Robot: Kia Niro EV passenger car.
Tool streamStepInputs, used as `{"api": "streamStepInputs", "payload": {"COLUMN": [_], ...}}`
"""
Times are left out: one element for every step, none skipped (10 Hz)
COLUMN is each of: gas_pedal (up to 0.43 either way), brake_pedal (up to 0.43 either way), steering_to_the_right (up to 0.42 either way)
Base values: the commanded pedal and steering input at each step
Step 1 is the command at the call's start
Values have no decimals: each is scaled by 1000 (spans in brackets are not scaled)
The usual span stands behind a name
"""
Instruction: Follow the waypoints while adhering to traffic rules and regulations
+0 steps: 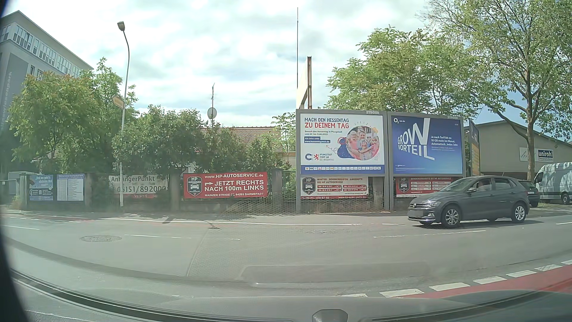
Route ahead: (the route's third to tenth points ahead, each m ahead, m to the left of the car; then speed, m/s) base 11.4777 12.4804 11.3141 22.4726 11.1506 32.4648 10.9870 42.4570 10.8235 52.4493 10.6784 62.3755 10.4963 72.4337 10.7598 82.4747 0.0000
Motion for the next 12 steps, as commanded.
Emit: {"api": "streamStepInputs", "payload": {"gas_pedal": [0,0,0,0,0,0,0,0,0,0,0,0], "brake_pedal": [280,287,287,287,287,287,287,287,287,287,287,287], "steering_to_the_right": [-212,-212,-212,-212,-211,-212,-212,-212,-212,-212,-212,-212]}}
